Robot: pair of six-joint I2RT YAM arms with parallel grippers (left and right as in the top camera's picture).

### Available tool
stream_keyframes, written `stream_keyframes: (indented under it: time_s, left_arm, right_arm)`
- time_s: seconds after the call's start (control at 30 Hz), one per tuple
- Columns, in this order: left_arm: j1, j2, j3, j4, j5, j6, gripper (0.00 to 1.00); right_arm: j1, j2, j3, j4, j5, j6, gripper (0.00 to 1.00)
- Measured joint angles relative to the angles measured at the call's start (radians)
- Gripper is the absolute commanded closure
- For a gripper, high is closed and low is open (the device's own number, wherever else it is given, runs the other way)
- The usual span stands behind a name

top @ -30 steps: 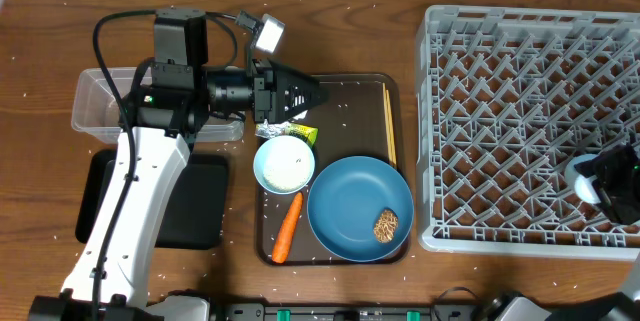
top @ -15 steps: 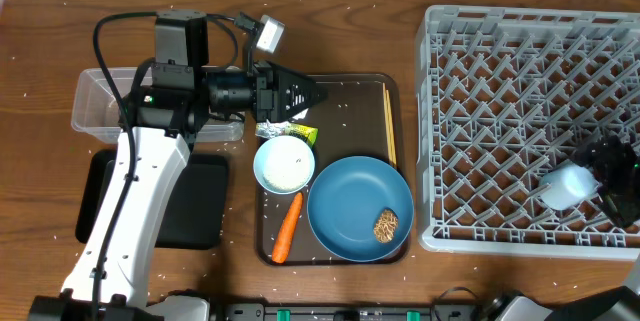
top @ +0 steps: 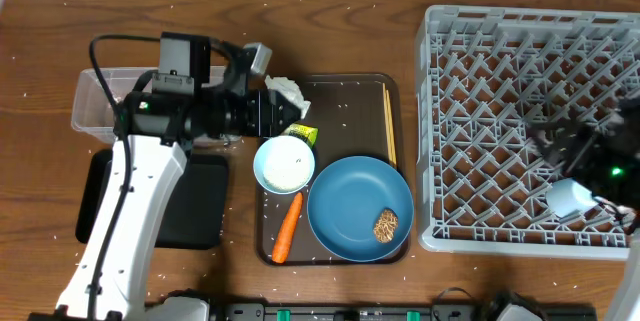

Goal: Sort waste into correct bins and load items into the dishwasher rack

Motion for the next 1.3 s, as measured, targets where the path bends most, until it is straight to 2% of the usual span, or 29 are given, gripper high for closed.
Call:
stream_keyframes:
  time_s: [0.13, 0.23, 0.4, 0.5, 0.7, 0.97, 1.07, 1.17, 1.27, 1.3]
  left_arm:
    - [-0.062, -0.002, 0.0, -0.044, -0.201, -0.001, 0.4]
    - [-0.134, 0.002, 0.0, -0.045, -0.38, -0.013, 0.36]
    - [-0.17, 0.068, 0.0, 0.035, -0.583, -0.059, 0.36]
    - [-0.17, 0.147, 0.0, 0.119, -0.631, -0.103, 0.36]
    - [-0.17, 0.335, 0.0, 0.233, -0.671, -0.288, 0.36]
    - [-0.17, 0.454, 0.0, 0.32, -0.678, -0.509, 0.38]
    - [-0.17, 0.49, 0.0, 0.347, -0.678, -0.57, 0.56]
    - [-0.17, 0.511, 0.0, 0.348, -0.681, -0.602, 0.65]
    - [-0.17, 0.515, 0.0, 0.349, -0.689, -0.621, 0.9]
    - [-0.17, 0.515, 0.0, 0.349, -0.694, -0.626, 0.94]
  right_arm:
    - [0.137, -0.026, 0.002, 0.002, -0.014, -0.035, 0.21]
    - [0.215, -0.013, 0.002, 0.009, -0.014, -0.044, 0.21]
    - [0.286, 0.014, 0.002, 0.012, -0.006, -0.047, 0.21]
    - [0.307, 0.02, 0.002, 0.012, -0.002, -0.049, 0.21]
    - [0.309, 0.021, 0.002, 0.009, -0.001, -0.05, 0.21]
    - [0.309, 0.023, 0.002, -0.004, 0.021, -0.05, 0.2]
    - [0.309, 0.023, 0.002, -0.006, 0.027, -0.05, 0.2]
    - [0.309, 0.023, 0.002, -0.008, 0.036, -0.05, 0.2]
    - [0.309, 0.023, 0.002, -0.008, 0.043, -0.05, 0.2]
    - [0.309, 0.023, 0.002, -0.008, 0.043, -0.05, 0.2]
